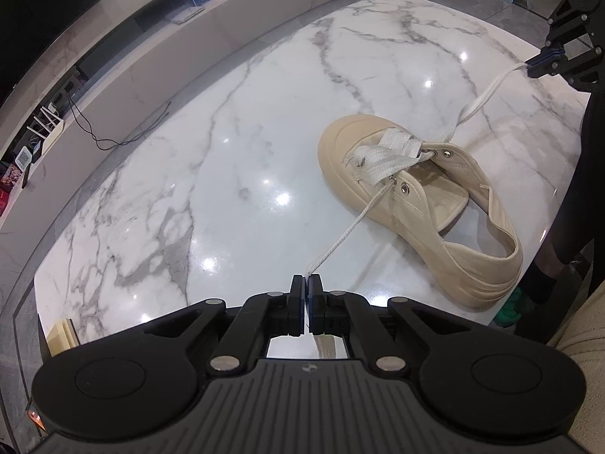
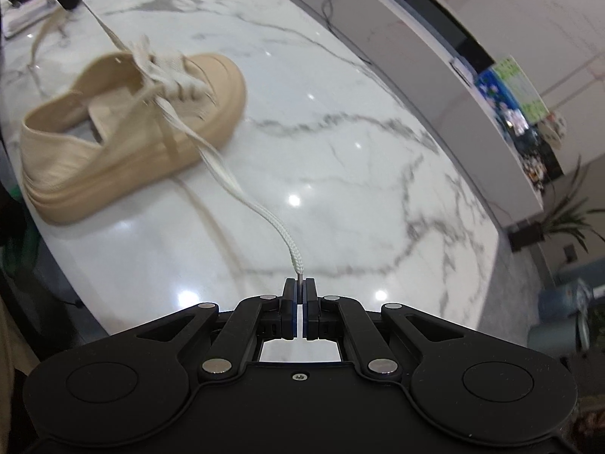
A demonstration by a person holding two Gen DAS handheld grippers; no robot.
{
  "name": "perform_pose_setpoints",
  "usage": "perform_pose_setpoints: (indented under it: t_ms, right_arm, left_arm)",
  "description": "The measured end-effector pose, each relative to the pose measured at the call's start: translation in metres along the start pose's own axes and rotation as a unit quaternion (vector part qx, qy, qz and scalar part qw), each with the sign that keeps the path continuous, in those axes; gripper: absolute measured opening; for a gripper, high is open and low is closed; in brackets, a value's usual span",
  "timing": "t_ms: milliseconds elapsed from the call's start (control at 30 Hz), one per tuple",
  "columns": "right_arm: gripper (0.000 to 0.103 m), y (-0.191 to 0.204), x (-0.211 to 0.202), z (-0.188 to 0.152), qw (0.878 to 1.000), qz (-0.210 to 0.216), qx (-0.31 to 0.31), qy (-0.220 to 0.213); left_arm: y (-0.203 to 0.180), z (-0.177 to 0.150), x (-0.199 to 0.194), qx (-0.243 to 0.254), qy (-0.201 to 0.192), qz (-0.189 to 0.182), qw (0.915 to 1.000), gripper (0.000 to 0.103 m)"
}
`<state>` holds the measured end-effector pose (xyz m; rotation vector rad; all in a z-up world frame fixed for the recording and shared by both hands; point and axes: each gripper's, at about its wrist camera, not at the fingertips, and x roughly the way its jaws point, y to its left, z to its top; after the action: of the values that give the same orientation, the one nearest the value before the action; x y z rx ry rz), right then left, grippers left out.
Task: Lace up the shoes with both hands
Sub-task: 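Pull the white lace through the eyelet and draw it out long with the right gripper, then bring the lace tip back to the sneaker eyelets with the right gripper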
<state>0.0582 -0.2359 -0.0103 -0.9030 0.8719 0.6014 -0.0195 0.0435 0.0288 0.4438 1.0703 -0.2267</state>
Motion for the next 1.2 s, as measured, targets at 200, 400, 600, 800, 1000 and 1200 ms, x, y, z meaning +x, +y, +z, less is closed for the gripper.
perform_pose_setpoints:
  t_ms: [200,400,600,800,1000,1200]
  right_arm:
    - [0.001,-0.016,0.001,-0.016,0.999,-0.025,0.022,0.02]
    - [0.001,-0.029,-0.001,-0.028,0.998,-0.043,0.039,0.032]
    - [0.001,-0.034,-0.006,-0.031,0.997,-0.051,0.044,0.03]
    - [0.001,-0.021,-0.02,-0.014,1.0,-0.016,0.023,-0.009]
    - [0.001,0.0,-0.032,0.012,0.998,0.026,-0.008,-0.049]
    - [0.001,0.029,-0.029,0.038,0.994,0.067,-0.051,-0.067]
  left_arm:
    - [0.004,-0.003,-0.001,-0.002,0.005,0.009,0.9999,0.001]
    - [0.009,-0.006,0.001,-0.01,0.008,0.014,0.9998,0.001]
    - [0.022,-0.015,-0.001,-0.026,0.018,0.038,0.9988,0.001]
    - [0.015,-0.012,-0.011,-0.027,-0.001,0.015,0.9995,0.001]
    - [-0.006,0.001,-0.017,-0.013,-0.028,-0.015,0.9994,0.008]
    - [-0.031,0.016,-0.011,-0.008,-0.064,-0.063,0.996,0.016]
